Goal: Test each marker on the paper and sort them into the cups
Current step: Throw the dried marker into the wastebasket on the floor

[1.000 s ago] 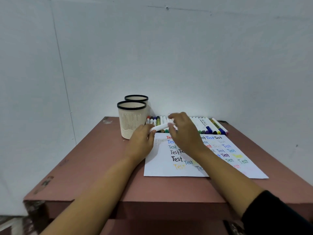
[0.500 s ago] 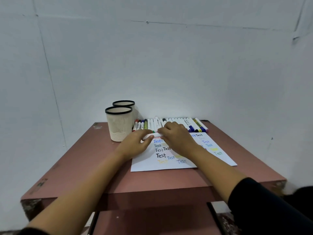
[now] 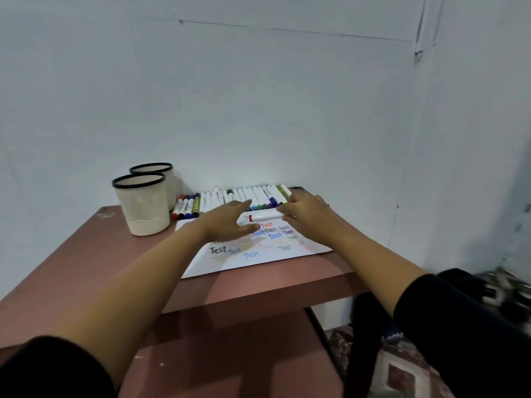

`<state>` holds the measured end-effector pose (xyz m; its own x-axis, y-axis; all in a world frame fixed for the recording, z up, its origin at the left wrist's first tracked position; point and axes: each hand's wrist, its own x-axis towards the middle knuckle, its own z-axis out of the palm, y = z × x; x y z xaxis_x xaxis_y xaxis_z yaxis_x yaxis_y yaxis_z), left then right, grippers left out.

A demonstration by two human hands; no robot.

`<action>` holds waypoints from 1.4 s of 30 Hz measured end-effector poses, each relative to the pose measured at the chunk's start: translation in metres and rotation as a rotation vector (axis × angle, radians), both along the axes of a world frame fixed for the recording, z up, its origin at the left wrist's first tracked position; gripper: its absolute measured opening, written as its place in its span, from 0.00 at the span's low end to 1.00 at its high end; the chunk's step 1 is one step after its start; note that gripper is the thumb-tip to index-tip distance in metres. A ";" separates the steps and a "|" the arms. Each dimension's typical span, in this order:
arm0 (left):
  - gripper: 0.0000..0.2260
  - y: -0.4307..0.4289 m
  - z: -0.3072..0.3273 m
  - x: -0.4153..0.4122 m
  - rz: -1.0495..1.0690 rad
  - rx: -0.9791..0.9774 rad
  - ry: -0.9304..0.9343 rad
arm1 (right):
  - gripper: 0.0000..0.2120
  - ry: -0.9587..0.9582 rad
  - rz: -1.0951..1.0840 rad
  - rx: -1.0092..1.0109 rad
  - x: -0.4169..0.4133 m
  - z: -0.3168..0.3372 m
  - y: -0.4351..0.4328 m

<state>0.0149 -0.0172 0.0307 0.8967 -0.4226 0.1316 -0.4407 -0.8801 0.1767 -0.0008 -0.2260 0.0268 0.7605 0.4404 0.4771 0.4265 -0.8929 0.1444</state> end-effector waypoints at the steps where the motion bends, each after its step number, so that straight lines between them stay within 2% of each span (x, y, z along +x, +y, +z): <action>1: 0.33 -0.009 0.000 0.000 -0.016 0.001 -0.001 | 0.16 0.002 -0.024 -0.001 -0.004 0.000 -0.010; 10: 0.31 -0.109 -0.004 0.001 -0.208 -0.013 -0.038 | 0.15 0.110 -0.221 0.099 -0.041 -0.001 -0.109; 26: 0.34 -0.320 -0.026 -0.051 -0.540 -0.020 0.057 | 0.14 0.191 -0.574 0.169 -0.130 -0.039 -0.269; 35: 0.34 -0.352 -0.102 -0.067 -0.605 -0.003 0.165 | 0.14 0.322 -0.618 0.248 -0.158 -0.113 -0.300; 42: 0.36 -0.334 -0.207 -0.081 -0.549 0.039 0.341 | 0.14 0.534 -0.634 0.328 -0.165 -0.210 -0.287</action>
<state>-0.0658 -0.3513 -0.1760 0.5376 -0.8302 -0.1475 -0.7531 -0.5514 0.3590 -0.1662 -0.5129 -0.1836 0.9717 -0.2355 0.0176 -0.2249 -0.9454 -0.2360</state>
